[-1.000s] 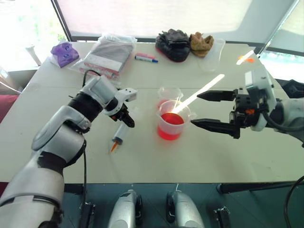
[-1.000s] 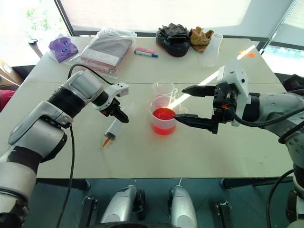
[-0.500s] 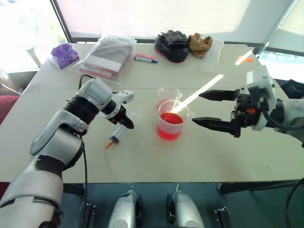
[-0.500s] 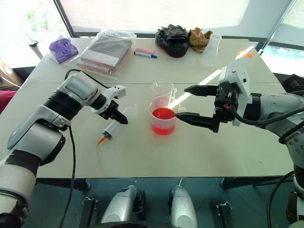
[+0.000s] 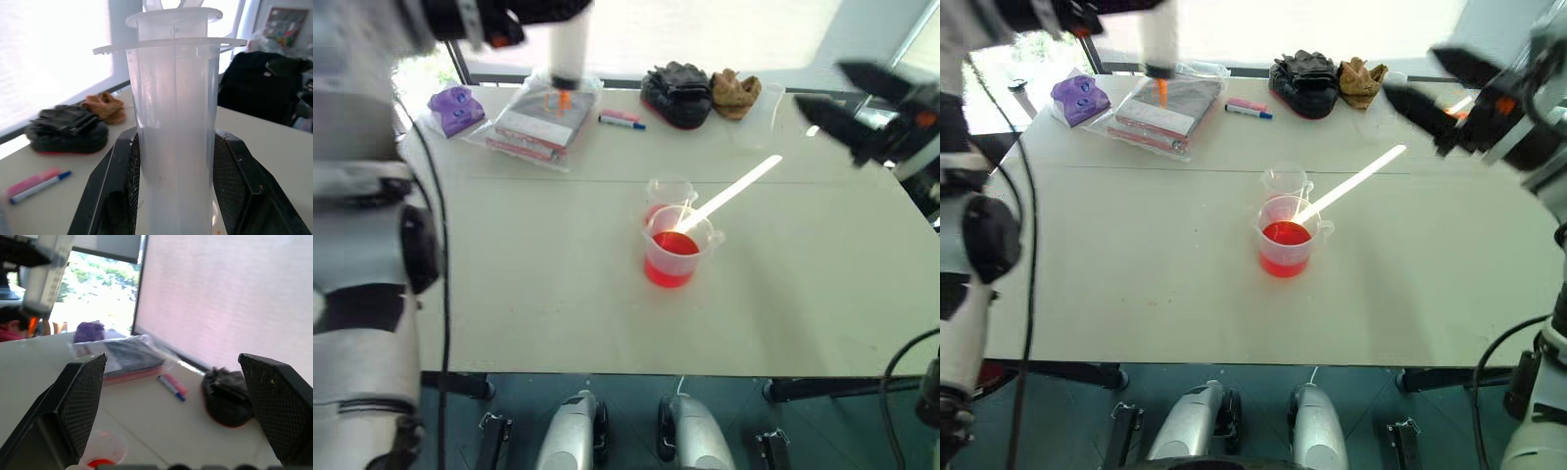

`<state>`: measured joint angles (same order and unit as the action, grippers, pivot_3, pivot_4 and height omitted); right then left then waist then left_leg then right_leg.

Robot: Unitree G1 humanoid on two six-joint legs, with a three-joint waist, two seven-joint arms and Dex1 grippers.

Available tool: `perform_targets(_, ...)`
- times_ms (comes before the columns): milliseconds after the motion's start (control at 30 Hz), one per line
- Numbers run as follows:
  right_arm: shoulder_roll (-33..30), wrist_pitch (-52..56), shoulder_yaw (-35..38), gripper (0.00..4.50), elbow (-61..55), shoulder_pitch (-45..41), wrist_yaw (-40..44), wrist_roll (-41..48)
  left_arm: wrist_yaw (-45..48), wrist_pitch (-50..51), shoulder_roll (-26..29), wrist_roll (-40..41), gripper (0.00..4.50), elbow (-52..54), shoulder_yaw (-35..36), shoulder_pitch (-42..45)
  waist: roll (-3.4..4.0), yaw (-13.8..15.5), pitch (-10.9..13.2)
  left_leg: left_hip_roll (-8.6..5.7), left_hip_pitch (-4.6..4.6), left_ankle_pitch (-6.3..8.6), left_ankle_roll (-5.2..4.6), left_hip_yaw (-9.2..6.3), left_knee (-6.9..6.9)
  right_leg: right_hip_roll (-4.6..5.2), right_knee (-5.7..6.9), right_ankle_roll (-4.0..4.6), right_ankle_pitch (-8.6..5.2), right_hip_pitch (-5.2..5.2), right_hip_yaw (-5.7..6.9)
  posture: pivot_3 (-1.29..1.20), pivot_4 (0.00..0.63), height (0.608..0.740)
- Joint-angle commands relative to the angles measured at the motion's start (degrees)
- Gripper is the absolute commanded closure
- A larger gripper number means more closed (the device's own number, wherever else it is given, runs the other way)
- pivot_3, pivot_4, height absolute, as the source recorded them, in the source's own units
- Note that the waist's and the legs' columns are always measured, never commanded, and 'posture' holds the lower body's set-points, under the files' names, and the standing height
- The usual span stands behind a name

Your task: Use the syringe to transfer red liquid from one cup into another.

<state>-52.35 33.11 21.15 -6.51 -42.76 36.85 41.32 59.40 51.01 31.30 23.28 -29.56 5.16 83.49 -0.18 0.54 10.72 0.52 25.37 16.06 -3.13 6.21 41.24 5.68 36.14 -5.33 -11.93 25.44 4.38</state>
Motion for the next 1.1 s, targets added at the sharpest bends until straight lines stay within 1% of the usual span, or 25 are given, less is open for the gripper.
perform_targets(33,0.36,-8.53,-4.70,0.00,2.80,-5.81,0.52,-8.27,-1.08,0.51,-4.96,7.10,2.94,8.90,4.08,-3.50,-0.01,-0.31,0.01,0.00,0.00,-0.01,0.02,0.05,-0.01,-0.01,0.01,-0.07,0.04,0.02,-0.03,0.00,0.150,0.740)
perform_targets(67,0.76,-10.17,-6.26,0.00,3.78,-7.33,1.15,-9.89,-1.22,0.27,-7.04,8.53,2.94,9.83,4.50,-5.25,0.02,-0.55,-0.01,0.01,-0.01,-0.01,0.02,0.09,-0.04,-0.01,0.01,-0.12,0.06,0.04,-0.06,0.00,0.150,0.740)
perform_targets(167,1.81,-13.59,-9.33,0.00,6.39,-10.23,3.01,-13.46,-1.50,-0.79,-10.94,10.79,2.94,11.52,4.82,-8.33,0.01,-1.12,-0.01,0.02,-0.05,-0.03,0.04,0.14,-0.13,-0.07,0.05,-0.16,0.08,0.05,-0.10,0.00,0.150,0.740)
perform_targets(233,2.63,-16.18,-11.98,0.00,7.75,-11.89,4.07,-16.43,-1.48,-1.91,-13.52,11.68,2.94,13.73,3.49,-10.73,0.01,-1.30,-0.01,0.03,-0.05,-0.04,0.07,0.14,-0.19,-0.10,0.03,-0.17,0.08,0.06,-0.10,0.00,0.150,0.740)
perform_targets(300,3.40,-17.37,-13.31,0.00,8.67,-12.97,4.74,-17.94,-1.19,-3.16,-14.73,11.47,2.94,16.01,1.51,-12.90,0.02,-1.32,-0.01,0.03,-0.07,-0.04,0.07,0.15,-0.19,-0.10,0.03,-0.17,0.09,0.06,-0.10,0.00,0.150,0.740)
perform_targets(433,4.32,-17.12,-14.76,0.00,7.69,-13.99,7.19,-18.70,-0.72,-7.65,-15.25,8.13,2.94,19.41,-3.81,-19.03,0.03,-1.14,-0.02,0.03,-0.10,-0.05,0.09,0.15,-0.19,-0.09,0.03,-0.17,0.09,0.02,-0.11,0.00,0.150,0.740)
perform_targets(567,4.35,-15.71,-14.89,0.00,6.00,-13.67,9.19,-18.13,-0.30,-9.90,-14.68,7.17,2.94,20.00,-5.91,-22.29,0.03,-1.07,-0.02,0.02,-0.09,-0.05,0.08,0.13,-0.18,-0.09,0.00,-0.16,0.09,0.00,-0.11,0.00,0.150,0.740)
perform_targets(800,0.80,-11.10,-13.25,0.00,0.06,-9.96,12.73,-17.10,-0.32,-15.64,-14.91,4.06,2.94,15.74,-7.50,-23.34,0.03,-0.94,-0.02,0.02,-0.08,-0.04,0.07,0.09,-0.18,-0.07,-0.02,-0.15,0.10,-0.01,-0.10,0.00,0.150,0.740)
perform_targets(933,1.04,-10.25,-13.47,0.00,-2.37,-8.92,12.05,-17.78,0.33,-16.15,-16.16,4.17,2.94,15.25,-8.06,-23.30,0.03,-1.07,-0.02,0.02,-0.08,-0.04,0.07,0.10,-0.18,-0.05,-0.02,-0.15,0.10,0.00,-0.09,0.00,0.150,0.740)
perform_targets(1100,1.89,-11.00,-14.44,0.00,-2.12,-8.85,12.29,-19.00,0.46,-15.79,-17.63,4.63,2.94,15.75,-8.70,-23.29,0.03,-1.08,-0.02,0.02,-0.08,-0.03,0.06,0.10,-0.18,-0.05,-0.03,-0.15,0.10,0.00,-0.09,0.00,0.150,0.740)
